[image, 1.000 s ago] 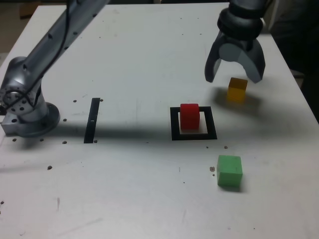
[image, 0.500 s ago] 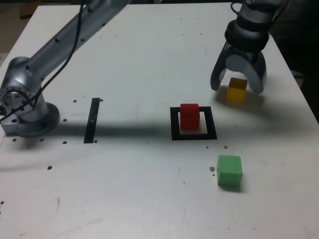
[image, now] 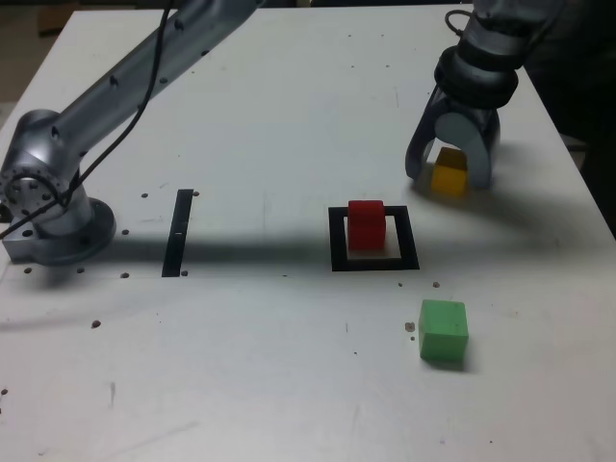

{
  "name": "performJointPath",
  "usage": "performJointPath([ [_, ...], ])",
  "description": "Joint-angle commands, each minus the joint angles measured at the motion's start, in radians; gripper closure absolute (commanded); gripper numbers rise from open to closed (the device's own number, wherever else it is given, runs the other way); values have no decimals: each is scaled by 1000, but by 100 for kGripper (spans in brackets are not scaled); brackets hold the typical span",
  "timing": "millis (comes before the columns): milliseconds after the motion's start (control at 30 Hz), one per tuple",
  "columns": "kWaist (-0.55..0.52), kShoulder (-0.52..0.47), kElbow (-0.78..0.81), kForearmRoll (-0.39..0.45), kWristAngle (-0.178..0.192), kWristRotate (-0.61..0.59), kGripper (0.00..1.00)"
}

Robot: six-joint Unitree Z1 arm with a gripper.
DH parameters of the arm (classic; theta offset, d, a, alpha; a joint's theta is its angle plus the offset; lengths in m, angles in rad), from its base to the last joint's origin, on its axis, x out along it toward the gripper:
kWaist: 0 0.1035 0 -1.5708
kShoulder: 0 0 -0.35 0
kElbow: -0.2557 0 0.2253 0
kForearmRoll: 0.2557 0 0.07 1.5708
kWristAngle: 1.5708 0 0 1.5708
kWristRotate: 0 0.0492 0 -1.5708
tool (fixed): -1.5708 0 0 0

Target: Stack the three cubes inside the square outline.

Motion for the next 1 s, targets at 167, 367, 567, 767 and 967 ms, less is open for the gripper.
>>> performJointPath([
  [167, -4, 5, -9, 8, -5, -2, 71],
  [367, -4, -3, -8, 11, -8, -5, 71],
  [567, -9, -31, 0, 24, -8, -13, 71],
  [767, -19, -92, 33, 34, -6, -36, 71],
  [967, -25, -186, 127, 37, -19, -85, 71],
])
